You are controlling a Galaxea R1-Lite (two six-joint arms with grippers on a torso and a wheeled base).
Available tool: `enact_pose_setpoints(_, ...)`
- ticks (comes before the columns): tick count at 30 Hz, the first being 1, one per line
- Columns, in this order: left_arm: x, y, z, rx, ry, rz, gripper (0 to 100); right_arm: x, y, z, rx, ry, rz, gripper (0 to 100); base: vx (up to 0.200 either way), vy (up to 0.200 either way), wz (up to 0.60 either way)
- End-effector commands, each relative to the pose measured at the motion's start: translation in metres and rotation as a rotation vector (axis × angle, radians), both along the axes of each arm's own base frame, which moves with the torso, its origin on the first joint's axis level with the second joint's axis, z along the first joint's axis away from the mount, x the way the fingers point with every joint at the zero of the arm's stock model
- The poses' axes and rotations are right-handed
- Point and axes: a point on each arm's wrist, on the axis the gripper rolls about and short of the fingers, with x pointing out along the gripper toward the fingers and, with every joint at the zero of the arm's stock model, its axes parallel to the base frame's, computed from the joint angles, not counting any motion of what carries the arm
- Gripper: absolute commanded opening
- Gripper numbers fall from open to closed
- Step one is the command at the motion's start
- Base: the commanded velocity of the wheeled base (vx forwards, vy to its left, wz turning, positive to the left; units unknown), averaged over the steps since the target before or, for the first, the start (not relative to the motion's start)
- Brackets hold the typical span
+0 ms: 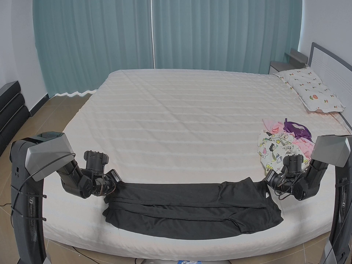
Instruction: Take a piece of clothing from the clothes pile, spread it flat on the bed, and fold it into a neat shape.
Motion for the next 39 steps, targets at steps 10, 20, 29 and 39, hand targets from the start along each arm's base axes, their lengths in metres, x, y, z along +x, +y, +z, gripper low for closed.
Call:
enact_pose_setpoints(10, -0.001, 0.001, 0.000, 0.000, 0.003, 0.004, 0, 0.007, -0.013, 0.014, 0.016, -0.099, -0.063, 0, 0.000, 0.000, 0.00)
enact_pose_setpoints(20, -0.001, 0.006, 0.006, -0.002, -0.006, 0.017, 0, 0.009, -0.014, 0.012, 0.028, -0.109, -0.072, 0, 0.000, 0.000, 0.00)
enact_pose_setpoints(29, -0.007, 0.004, 0.004, -0.001, 0.009, 0.008, 100, 0.007, -0.009, 0.003, 0.031, -0.084, -0.058, 100, 0.000, 0.000, 0.00)
enact_pose_setpoints(39, -0.010, 0.017, 0.056, -0.024, -0.096, 0.030, 100, -0.041, -0.011, 0.060, 0.146, -0.108, -0.105, 100, 0.000, 0.000, 0.00)
